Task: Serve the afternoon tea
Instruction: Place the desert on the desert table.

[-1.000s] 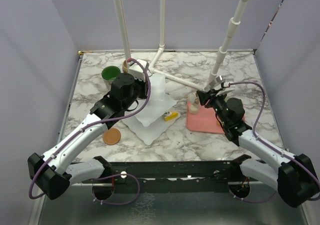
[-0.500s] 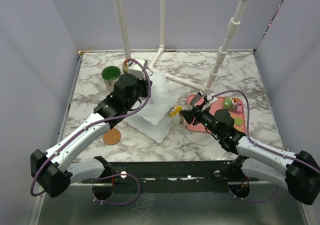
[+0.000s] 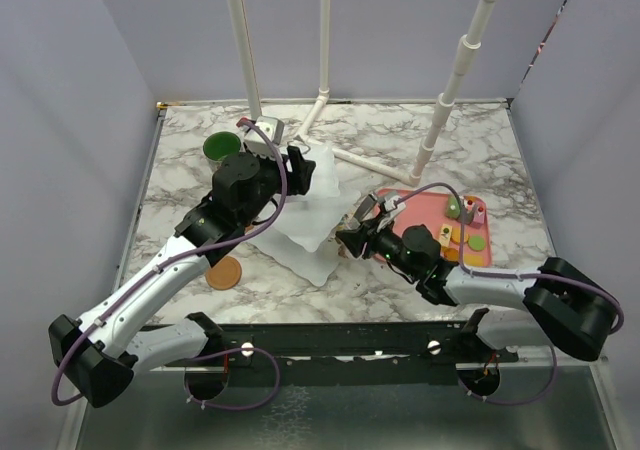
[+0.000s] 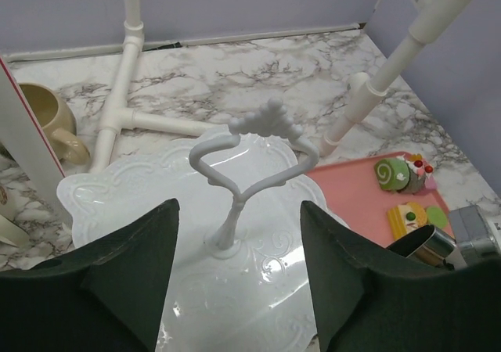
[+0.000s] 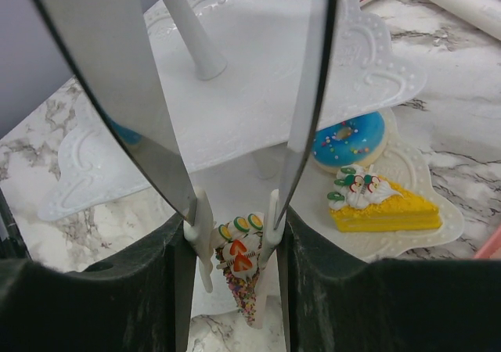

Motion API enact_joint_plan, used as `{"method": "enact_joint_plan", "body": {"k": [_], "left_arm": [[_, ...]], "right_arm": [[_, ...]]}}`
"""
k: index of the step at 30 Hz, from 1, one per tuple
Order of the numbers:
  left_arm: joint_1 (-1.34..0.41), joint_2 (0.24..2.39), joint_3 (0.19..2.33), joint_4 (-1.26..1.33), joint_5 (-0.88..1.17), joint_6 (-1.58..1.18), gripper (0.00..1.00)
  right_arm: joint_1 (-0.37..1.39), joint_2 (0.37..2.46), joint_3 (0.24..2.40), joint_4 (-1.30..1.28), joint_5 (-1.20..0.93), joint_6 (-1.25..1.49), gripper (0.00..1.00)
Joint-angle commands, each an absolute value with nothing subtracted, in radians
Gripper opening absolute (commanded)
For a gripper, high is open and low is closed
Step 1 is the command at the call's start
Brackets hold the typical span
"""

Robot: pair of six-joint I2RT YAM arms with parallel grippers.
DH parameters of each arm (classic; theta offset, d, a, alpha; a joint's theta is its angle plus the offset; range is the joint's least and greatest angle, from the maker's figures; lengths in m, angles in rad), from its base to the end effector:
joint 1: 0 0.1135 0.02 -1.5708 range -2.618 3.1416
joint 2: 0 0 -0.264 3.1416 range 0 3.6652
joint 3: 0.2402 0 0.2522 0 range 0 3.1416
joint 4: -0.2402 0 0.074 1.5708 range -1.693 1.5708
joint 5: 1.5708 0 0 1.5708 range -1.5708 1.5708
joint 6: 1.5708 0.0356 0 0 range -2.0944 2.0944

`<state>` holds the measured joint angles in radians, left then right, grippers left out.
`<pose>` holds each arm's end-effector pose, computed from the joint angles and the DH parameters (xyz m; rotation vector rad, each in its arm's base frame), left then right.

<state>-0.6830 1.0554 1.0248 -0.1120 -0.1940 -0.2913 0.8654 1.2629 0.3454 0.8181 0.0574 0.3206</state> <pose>0.1939 -0.1489 0.3802 0.1943 1.7316 -0.5551 0.1607 0.1856 0.1962 -0.4248 1.6887 0.8392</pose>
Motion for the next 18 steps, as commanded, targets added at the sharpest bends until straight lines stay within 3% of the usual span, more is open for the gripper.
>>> {"method": "enact_joint_plan", "body": {"k": [1,11,18], "left_arm": [[-0.689,1.014,0.996,-0.115,-0.147,-0.272,0.65],[-0.688,0.975,0.961,-0.117,-0.067,-0.204,0.59],[-0.686,0.968,0.959,-0.129,-0.031,-0.151,0.58]], "right_arm": [[0.888,1.344,0.340,1.037,0.121,0.268,0.18],[0.906,1.552,0.344,1.286,0.182,0.250,0.19],[0.906,1.576,0.329,1.326,0.187,0.257,0.40]]}}
